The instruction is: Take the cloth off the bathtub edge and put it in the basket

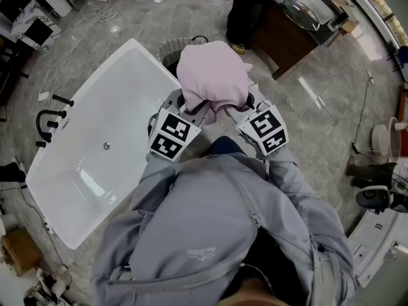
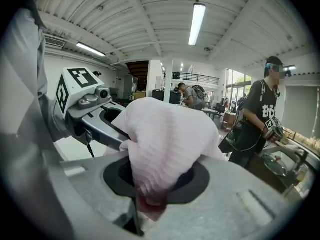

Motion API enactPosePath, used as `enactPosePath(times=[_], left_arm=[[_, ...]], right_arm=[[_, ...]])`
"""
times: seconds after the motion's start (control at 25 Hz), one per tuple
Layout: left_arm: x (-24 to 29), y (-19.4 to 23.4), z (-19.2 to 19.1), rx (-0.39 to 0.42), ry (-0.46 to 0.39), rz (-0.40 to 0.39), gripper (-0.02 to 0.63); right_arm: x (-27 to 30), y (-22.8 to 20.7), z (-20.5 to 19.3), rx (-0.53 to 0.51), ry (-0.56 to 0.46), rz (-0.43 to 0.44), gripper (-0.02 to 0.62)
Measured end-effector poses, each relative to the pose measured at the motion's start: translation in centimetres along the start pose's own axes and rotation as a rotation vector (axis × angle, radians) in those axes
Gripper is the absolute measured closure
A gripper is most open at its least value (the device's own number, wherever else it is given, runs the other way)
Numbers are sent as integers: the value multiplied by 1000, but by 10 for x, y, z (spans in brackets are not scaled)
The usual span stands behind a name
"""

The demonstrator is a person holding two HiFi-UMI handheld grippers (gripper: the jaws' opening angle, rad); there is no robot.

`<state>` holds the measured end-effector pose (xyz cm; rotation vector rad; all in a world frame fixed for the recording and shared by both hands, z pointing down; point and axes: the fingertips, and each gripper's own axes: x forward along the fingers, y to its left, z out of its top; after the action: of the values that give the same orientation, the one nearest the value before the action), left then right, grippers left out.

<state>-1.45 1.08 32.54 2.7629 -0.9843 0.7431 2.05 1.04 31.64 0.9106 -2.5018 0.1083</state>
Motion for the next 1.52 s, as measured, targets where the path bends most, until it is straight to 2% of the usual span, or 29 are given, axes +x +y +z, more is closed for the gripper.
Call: enactPosePath(times=[0.2,0.4,0.56,0.72,1.04,1.32,1.52], left_arm=[[7,20,4,-14,1,40,485],[25,47,5,-47,15,119,485],[49,80,5,-84,36,214,485],[65,119,6,-166,32,344,485],[127,178,61,-283,22,532,485],[167,207,73,-332,34,625,485],[183,222,74,-344,54,641,485]], right_arm=[[17,-13,9,-18,-9,36,495],[45,-37,12,-47,-24,110,495],[76,-66,12,-90,-28,205,495],[114,-90,28,-177,-35,345,495],[149,-182,61,-278,-47,533,495],[175,-229,60,-316,-59,619,495],[190,-247,59,-300,-68,626,495]])
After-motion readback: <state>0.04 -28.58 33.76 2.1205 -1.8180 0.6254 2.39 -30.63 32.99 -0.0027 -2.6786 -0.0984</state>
